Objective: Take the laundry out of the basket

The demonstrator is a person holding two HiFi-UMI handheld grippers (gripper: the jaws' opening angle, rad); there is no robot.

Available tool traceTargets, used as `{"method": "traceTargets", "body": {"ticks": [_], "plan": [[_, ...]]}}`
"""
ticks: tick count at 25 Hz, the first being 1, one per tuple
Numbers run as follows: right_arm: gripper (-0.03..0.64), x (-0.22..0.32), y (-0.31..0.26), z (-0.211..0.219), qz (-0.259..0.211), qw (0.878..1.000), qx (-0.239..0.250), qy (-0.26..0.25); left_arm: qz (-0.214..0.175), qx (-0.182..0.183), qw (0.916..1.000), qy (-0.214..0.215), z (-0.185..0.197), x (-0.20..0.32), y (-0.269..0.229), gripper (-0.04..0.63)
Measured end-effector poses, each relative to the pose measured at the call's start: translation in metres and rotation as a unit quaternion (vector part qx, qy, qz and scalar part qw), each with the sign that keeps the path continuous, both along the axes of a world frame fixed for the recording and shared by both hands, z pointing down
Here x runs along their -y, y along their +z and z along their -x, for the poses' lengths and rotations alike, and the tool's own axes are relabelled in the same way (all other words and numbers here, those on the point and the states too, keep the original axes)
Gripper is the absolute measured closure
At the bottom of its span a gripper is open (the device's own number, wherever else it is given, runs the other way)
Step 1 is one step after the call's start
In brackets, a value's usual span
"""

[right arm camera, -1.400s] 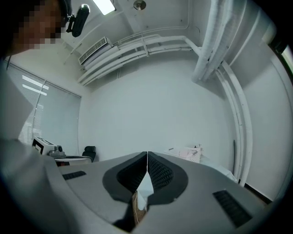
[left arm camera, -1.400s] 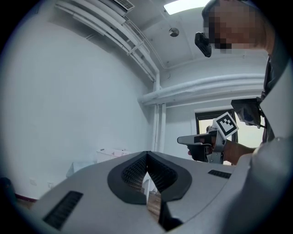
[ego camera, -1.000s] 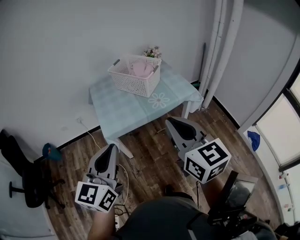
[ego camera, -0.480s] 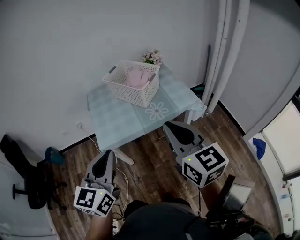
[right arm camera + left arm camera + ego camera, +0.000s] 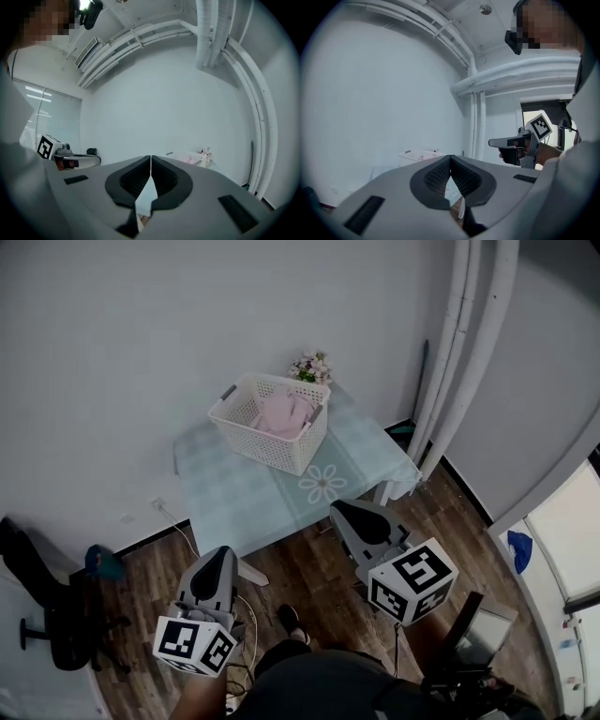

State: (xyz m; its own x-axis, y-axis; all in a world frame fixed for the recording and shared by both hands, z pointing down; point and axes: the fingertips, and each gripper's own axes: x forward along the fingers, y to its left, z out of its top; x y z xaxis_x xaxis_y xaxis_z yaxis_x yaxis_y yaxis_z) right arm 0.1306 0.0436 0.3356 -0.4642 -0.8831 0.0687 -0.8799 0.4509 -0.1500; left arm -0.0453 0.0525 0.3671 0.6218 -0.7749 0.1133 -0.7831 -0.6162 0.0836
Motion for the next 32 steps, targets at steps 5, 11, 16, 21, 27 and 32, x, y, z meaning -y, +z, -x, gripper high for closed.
{"method": "traceTargets", "body": {"ticks": [5,11,16,21,27,32], "plan": [[0.6,0.041,-0.013,0.016,-0.004,1.0,-0.013,0.006,-0.01,-0.013,0.9998,0.009,0.015,0.05,-0.013,0.585],[0.6,0.089,-0.018,0.037,0.0,1.0,-0.02,0.009,-0.012,-0.028,0.9995,0.012,0.037,0.102,-0.018,0.584],[0.6,0.12,-0.022,0.047,-0.001,0.999,-0.036,0.019,-0.011,-0.035,0.999,0.025,0.049,0.135,-0.019,0.585],[0.598,0.147,-0.015,0.055,0.008,0.998,-0.035,0.043,-0.011,-0.029,0.9993,0.024,0.064,0.164,-0.016,0.586],[0.597,0.173,-0.023,0.069,-0.005,0.997,-0.051,0.063,-0.022,-0.042,0.9981,0.038,0.079,0.196,-0.019,0.586],[0.597,0.192,-0.027,0.075,-0.009,0.995,-0.066,0.076,-0.023,-0.062,0.9968,0.046,0.087,0.218,-0.014,0.585]]}}
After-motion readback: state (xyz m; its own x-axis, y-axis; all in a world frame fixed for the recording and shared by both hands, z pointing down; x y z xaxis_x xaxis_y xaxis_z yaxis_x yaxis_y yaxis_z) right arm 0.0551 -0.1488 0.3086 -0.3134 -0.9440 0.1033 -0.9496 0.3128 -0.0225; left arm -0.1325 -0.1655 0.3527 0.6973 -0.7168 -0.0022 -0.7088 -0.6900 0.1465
